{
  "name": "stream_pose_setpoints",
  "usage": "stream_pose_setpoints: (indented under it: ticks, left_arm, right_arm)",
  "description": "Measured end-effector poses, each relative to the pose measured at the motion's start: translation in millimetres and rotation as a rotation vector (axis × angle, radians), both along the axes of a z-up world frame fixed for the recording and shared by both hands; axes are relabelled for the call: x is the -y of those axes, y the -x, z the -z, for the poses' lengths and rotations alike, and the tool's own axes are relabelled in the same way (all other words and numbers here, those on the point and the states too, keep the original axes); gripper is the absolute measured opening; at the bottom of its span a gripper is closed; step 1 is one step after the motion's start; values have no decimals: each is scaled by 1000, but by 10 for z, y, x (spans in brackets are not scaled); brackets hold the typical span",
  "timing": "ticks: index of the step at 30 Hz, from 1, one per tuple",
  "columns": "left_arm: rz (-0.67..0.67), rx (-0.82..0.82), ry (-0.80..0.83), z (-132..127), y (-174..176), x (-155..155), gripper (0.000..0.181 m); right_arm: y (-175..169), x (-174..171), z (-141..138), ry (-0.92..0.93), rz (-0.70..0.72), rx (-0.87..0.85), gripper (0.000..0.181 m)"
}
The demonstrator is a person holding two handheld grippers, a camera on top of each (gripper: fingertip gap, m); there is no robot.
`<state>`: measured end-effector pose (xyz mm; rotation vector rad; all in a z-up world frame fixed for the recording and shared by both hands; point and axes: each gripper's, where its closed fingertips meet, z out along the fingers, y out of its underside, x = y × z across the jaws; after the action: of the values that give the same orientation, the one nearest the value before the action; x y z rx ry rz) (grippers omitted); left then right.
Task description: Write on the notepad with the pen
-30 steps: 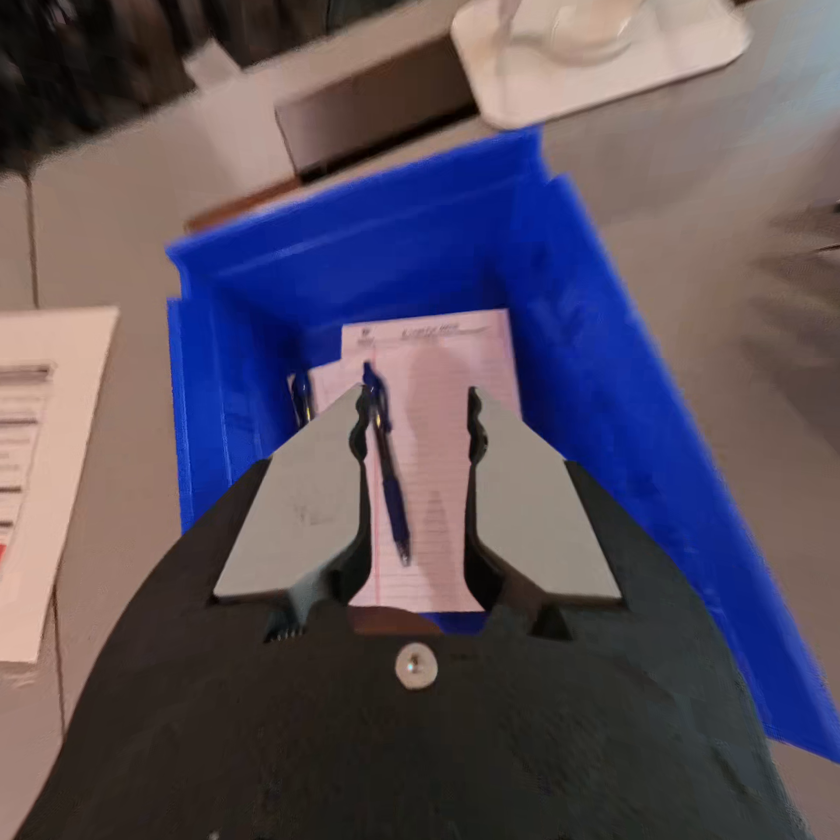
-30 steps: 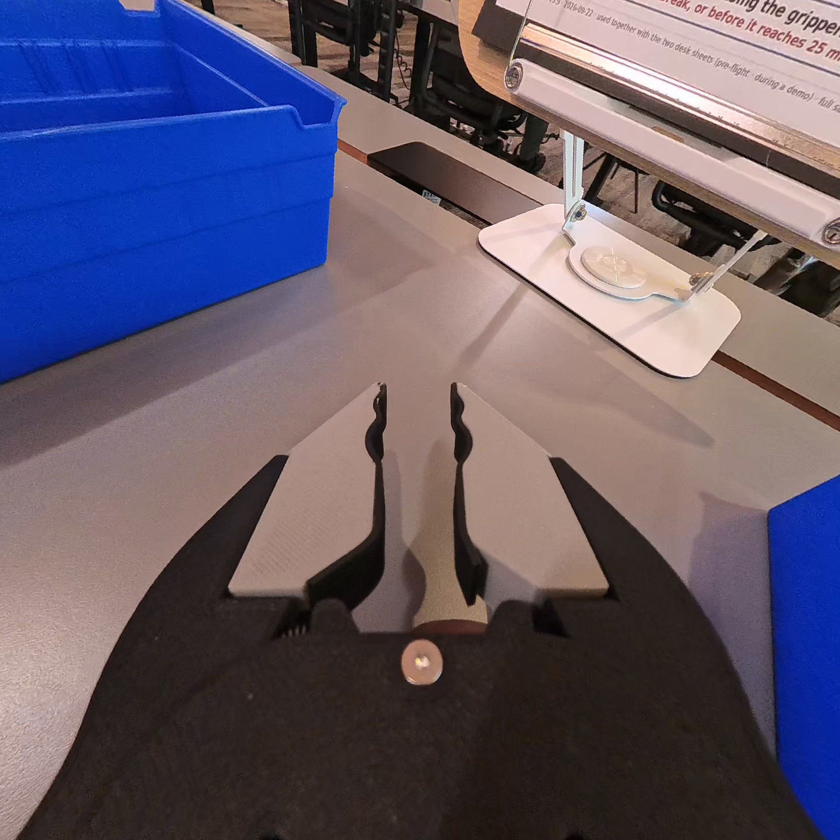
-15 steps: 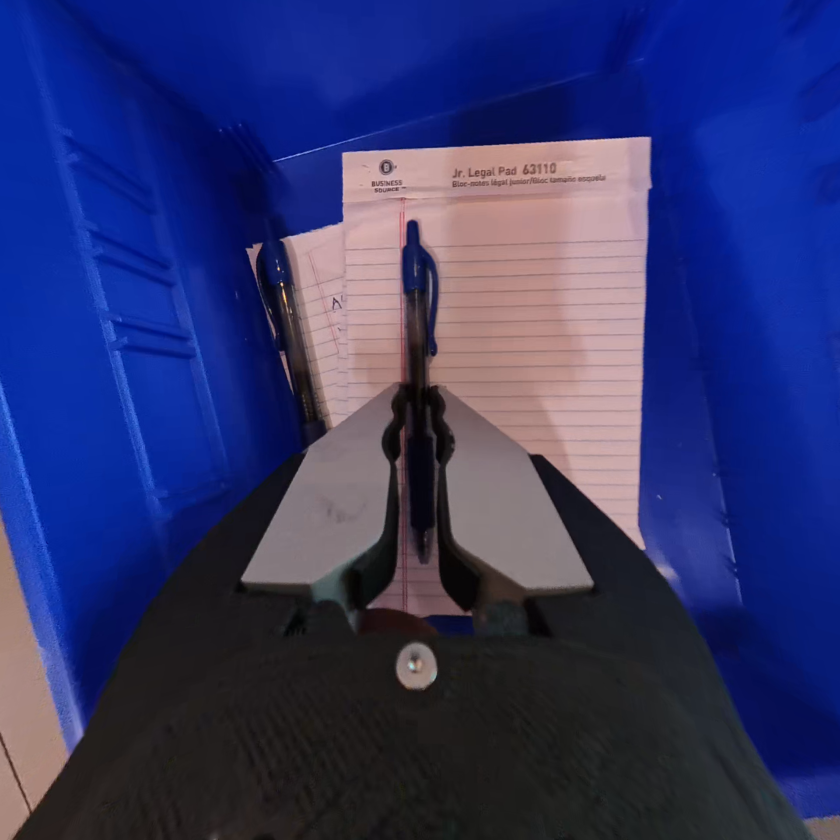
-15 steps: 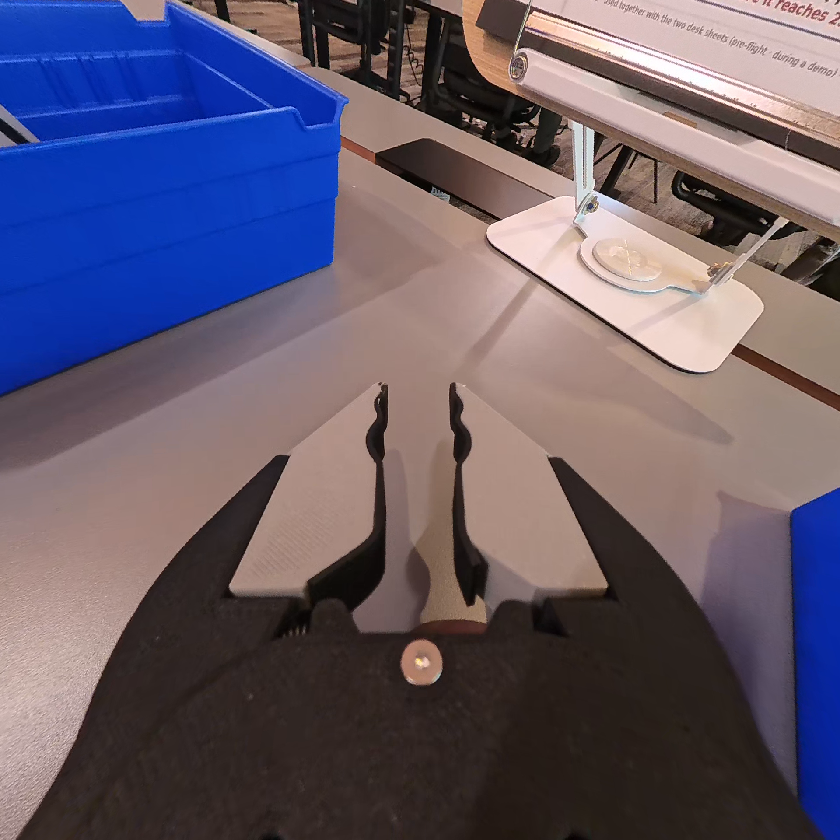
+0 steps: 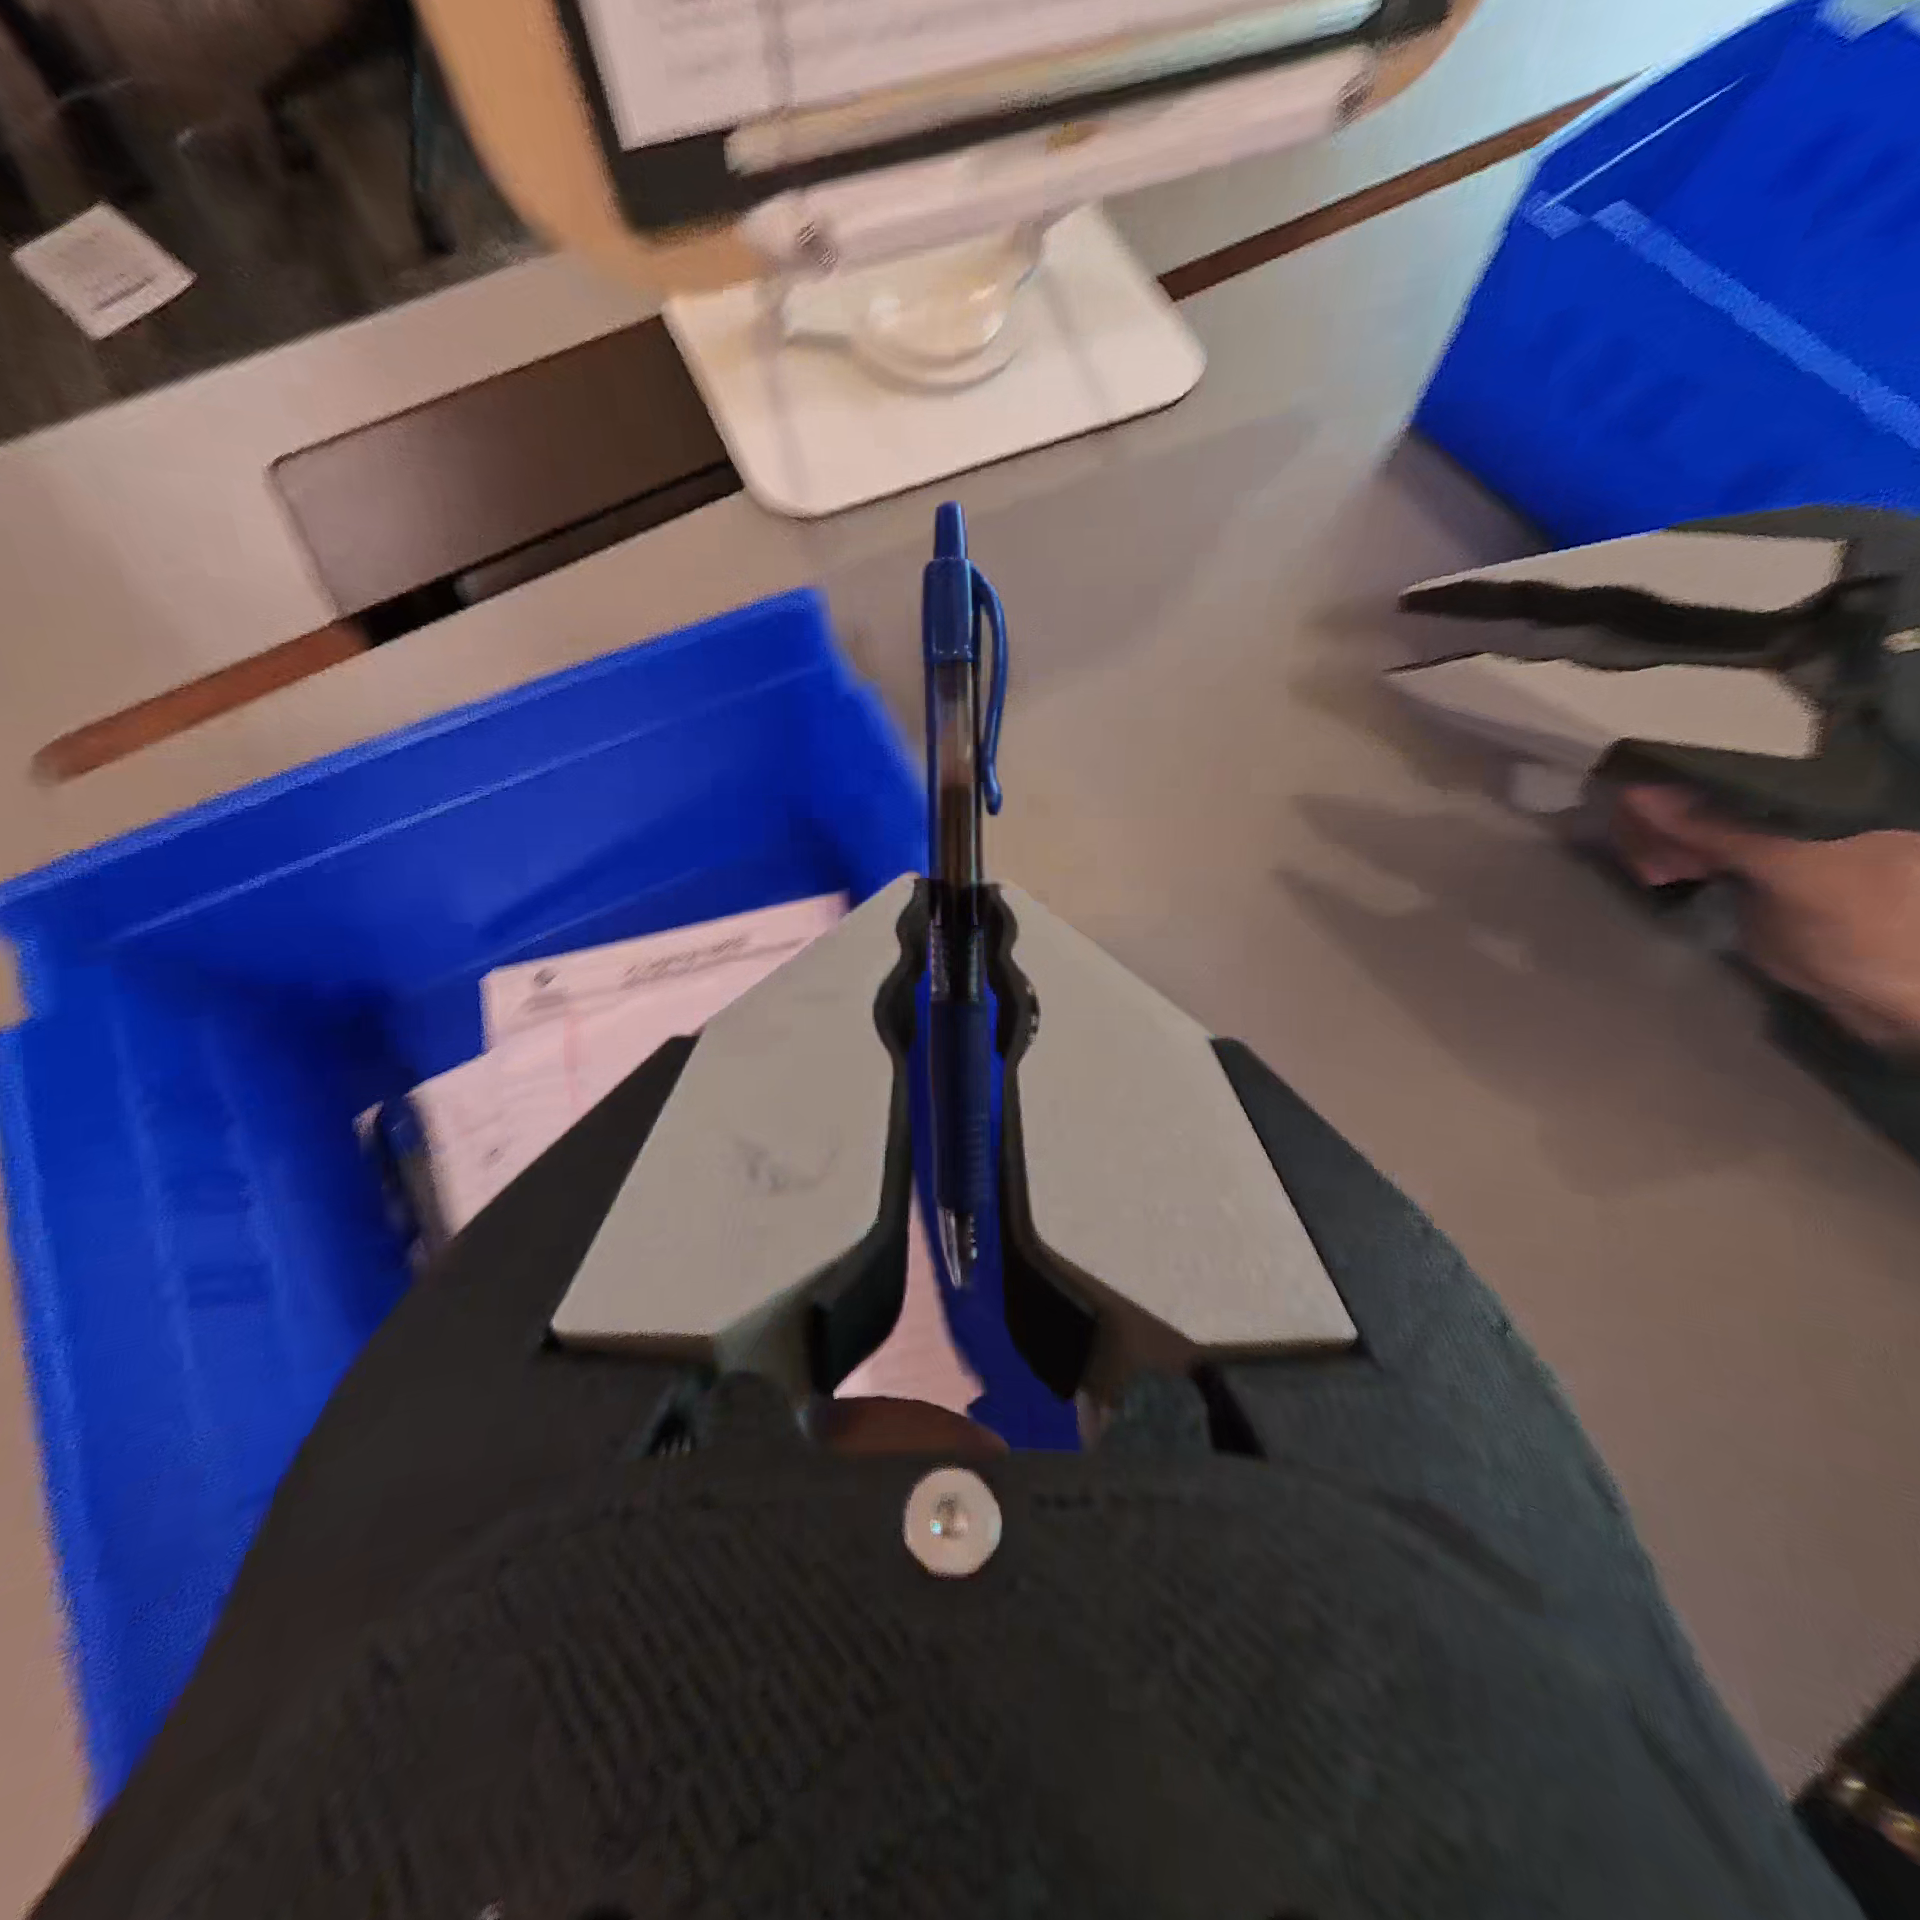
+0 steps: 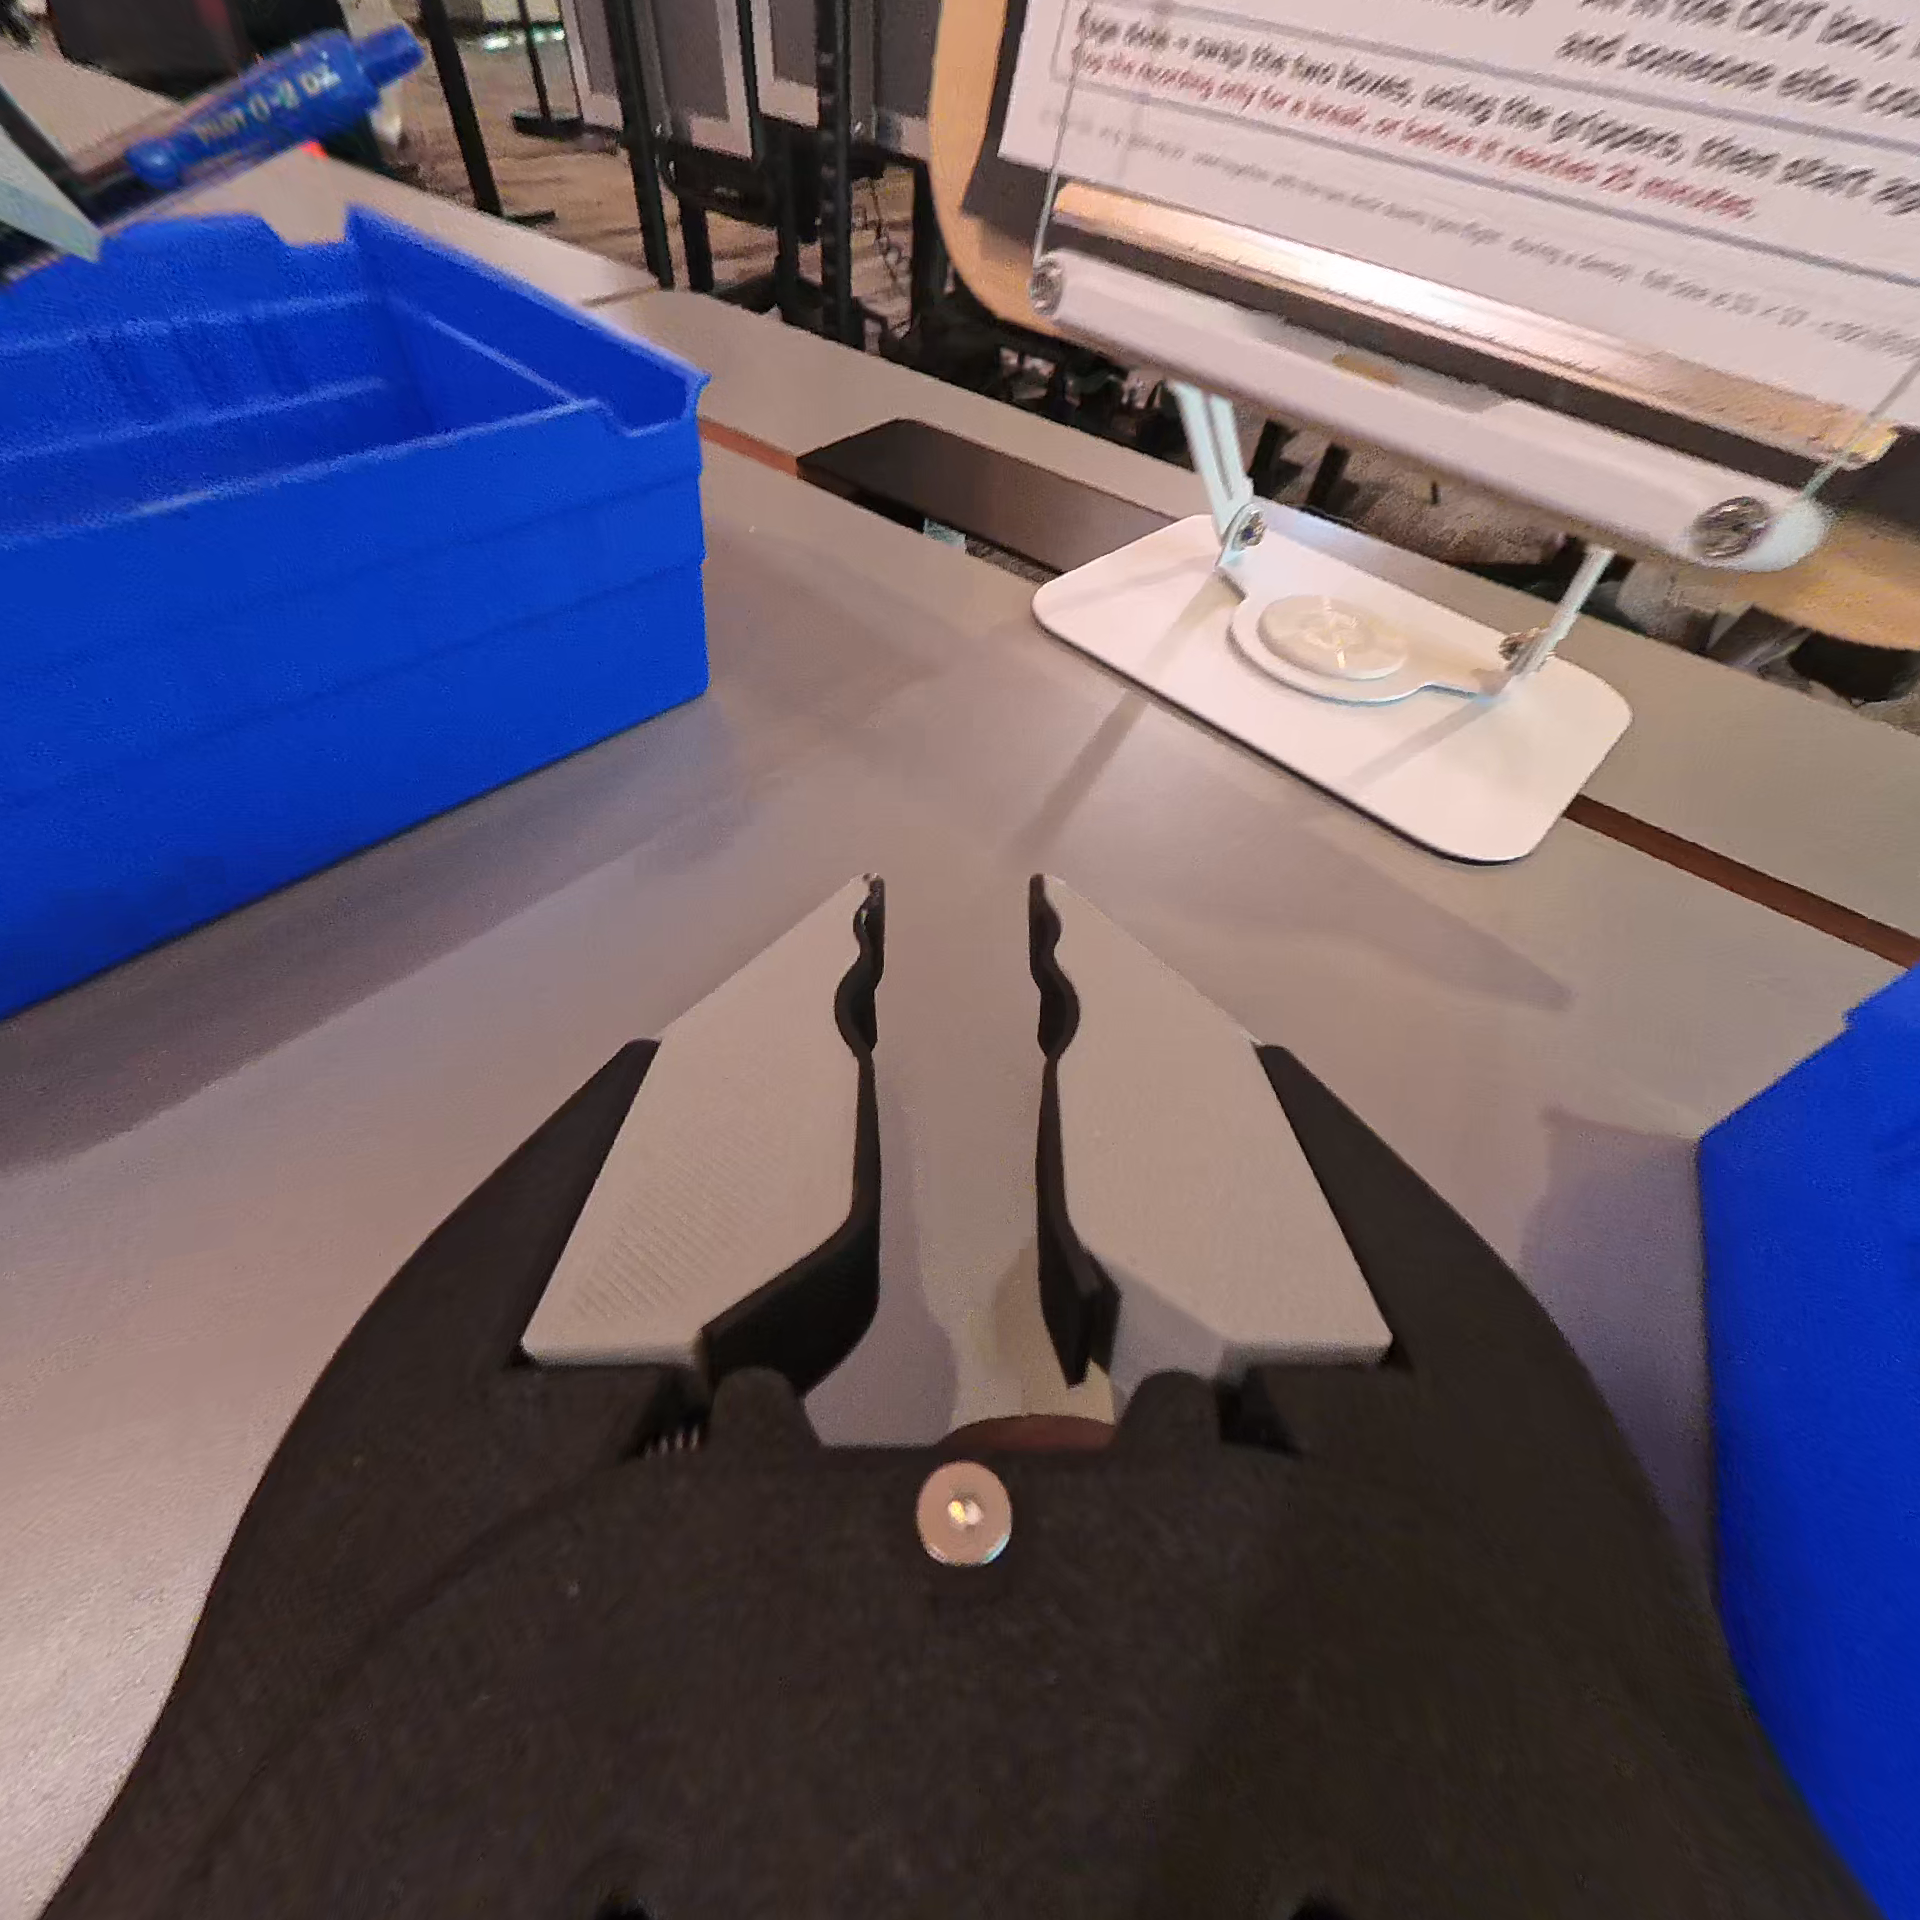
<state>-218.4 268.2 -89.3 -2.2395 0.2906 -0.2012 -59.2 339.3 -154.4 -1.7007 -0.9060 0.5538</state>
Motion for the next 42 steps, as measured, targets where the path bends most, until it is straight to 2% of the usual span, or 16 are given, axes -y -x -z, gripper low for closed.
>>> stream_pose_setpoints:
  ticks: [2,4,11,15,17,19,21,23,26,29,32,35,38,40,42]
  left_arm:
    - [42,58,-5,-91,-330,-86,7]
    - [63,87,29,-34,-616,-173,7]
    - [97,28,195,643,-1297,-337,8]
    - [80,69,270,991,-1568,-364,8]
    - [86,99,312,1121,-1691,-339,20]
    - [88,149,316,1138,-1783,-327,23]
    - [91,167,332,1104,-1799,-303,43]
    - [113,173,332,1001,-1784,-259,47]
    - [140,197,244,694,-1703,-191,45]
    - [113,97,113,376,-1392,-119,49]
    - [99,30,39,155,-1094,79,50]
    - [72,-11,-2,105,-807,295,51]
    - [14,-16,-15,168,-529,433,51]
    - [-18,-1,-12,213,-365,490,52]
    - [-74,-40,-11,241,-107,521,51]
  right_arm:
    - [-84,-33,-88,-8,25,-24,24]
    - [-181,-78,-173,-17,58,-45,24]
    - [-430,-144,-436,-10,96,-143,24]
    - [-413,-158,-244,85,70,-95,26]
    - [-389,-166,-94,134,60,-41,27]
    - [-384,-178,37,168,63,9,28]
    - [-392,-186,136,196,68,47,28]
    - [-379,-160,216,237,55,73,30]
    - [-303,-35,345,332,-6,110,34]
    - [-193,81,414,378,-49,120,39]
    - [-66,155,447,378,-58,124,45]
    - [173,257,350,310,-98,64,46]
    - [447,404,424,306,-152,73,42]
    - [528,451,595,326,-165,161,34]
    - [518,535,763,344,-212,297,14]
